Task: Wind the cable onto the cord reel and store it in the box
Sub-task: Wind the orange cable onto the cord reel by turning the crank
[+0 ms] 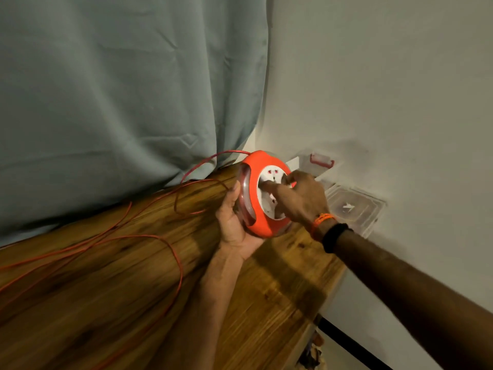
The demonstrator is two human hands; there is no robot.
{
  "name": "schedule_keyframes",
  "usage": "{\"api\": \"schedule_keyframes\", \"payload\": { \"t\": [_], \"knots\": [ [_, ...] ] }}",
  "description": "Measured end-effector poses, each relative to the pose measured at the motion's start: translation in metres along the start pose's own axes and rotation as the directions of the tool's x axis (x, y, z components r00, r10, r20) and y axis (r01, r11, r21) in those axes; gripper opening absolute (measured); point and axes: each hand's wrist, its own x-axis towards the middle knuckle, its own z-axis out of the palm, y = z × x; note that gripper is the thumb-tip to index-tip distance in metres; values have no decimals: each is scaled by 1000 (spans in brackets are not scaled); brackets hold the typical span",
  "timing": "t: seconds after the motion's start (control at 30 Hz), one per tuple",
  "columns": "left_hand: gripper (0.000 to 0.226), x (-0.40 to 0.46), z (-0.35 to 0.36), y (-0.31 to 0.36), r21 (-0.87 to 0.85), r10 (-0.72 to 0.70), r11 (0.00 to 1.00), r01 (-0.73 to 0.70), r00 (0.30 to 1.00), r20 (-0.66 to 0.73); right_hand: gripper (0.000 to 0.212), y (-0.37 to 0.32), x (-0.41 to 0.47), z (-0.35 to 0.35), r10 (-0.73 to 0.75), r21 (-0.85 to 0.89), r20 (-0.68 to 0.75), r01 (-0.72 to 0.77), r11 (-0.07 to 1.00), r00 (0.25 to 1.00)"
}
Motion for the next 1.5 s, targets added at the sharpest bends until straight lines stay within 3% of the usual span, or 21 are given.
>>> {"api": "schedule_keyframes", "payload": {
  "t": [0.07, 0.13, 0.23, 0.3, 0.37, 0.43, 0.5, 0.57, 0.77, 0.8, 0.87, 0.93, 0.97, 1.0, 1.07, 1.2, 1.27, 1.3, 1.37, 1.43, 1.5],
  "knots": [
    [56, -2, 1, 0, 9, 17, 1000, -17, 1000, -5, 54, -5, 1, 4, 246, 152, 115, -261, 953, 963],
    [62, -3, 1, 1, 3, -10, 1000, 10, 999, -40, 56, -5, 3, 1, 230, 125, 177, -254, 959, 957],
    [71, -3, 0, 3, 4, -30, 1000, 30, 999, -42, 54, 1, 3, -6, 14, -49, 121, -8, 999, 993],
    [75, -3, 0, 3, -9, -38, 999, 38, 998, -47, 51, 8, 1, -16, -258, -268, 59, 265, 926, 964],
    [79, -2, 0, 2, -22, -58, 998, 57, 997, -48, 52, 16, 2, -28, -547, -411, 132, 548, 729, 827],
    [78, -3, 0, 1, -21, -71, 997, 70, 997, -33, 57, 20, 5, -37, -691, -465, 265, 716, 520, 673],
    [82, -2, -3, 1, -13, -91, 996, 90, 996, -27, 63, 21, 10, -42, -723, -508, 365, 776, 373, 587],
    [90, -1, -4, 1, 20, -111, 993, 112, 993, -50, 66, 19, 14, -41, -704, -540, 442, 792, 285, 556],
    [88, -1, -1, -2, -8, -119, 993, 119, 993, -1, 65, 14, 23, -37, -662, -572, 510, 791, 216, 549],
    [89, -1, 0, -2, -6, -107, 994, 107, 994, 0, 65, 14, 24, -35, -655, -558, 474, 776, 293, 588],
    [91, -1, 1, -3, -6, -73, 997, 73, 997, 12, 62, 17, 16, -21, -573, -463, 268, 626, 628, 774],
    [94, -1, 4, -3, 26, -60, 998, 60, 998, -19, 57, 26, 18, -3, -172, -161, 60, 180, 971, 983],
    [95, -1, 5, -3, 50, -56, 997, 58, 998, -43, 53, 33, 19, 5, 99, 9, 120, -101, 995, 988],
    [95, -2, 4, -4, 64, -55, 996, 58, 997, -58, 48, 41, 21, 12, 285, 164, 239, -328, 930, 928],
    [91, -2, 1, -6, 56, -68, 996, 71, 996, -56, 42, 49, 23, 13, 354, 373, 347, -474, 798, 868],
    [84, -1, -2, -5, 32, -87, 995, 90, 993, -85, 44, 42, 23, 4, 236, 195, 295, -300, 934, 926],
    [84, -1, -2, -3, 24, -89, 996, 91, 994, -70, 48, 32, 17, -8, -50, -77, 107, 58, 995, 993],
    [85, -1, -2, -2, 21, -85, 996, 87, 995, -57, 49, 29, 12, -16, -263, -243, 64, 271, 931, 963],
    [85, -1, -4, -2, 18, -90, 996, 91, 995, -35, 53, 20, 3, -31, -578, -434, 148, 578, 691, 803],
    [84, 0, -5, -2, 12, -97, 995, 98, 995, -20, 59, 22, 3, -40, -669, -496, 278, 700, 514, 689],
    [86, 1, -6, -2, 6, -109, 994, 109, 994, -9, 65, 25, 7, -42, -671, -543, 383, 742, 393, 635]
  ]
}}
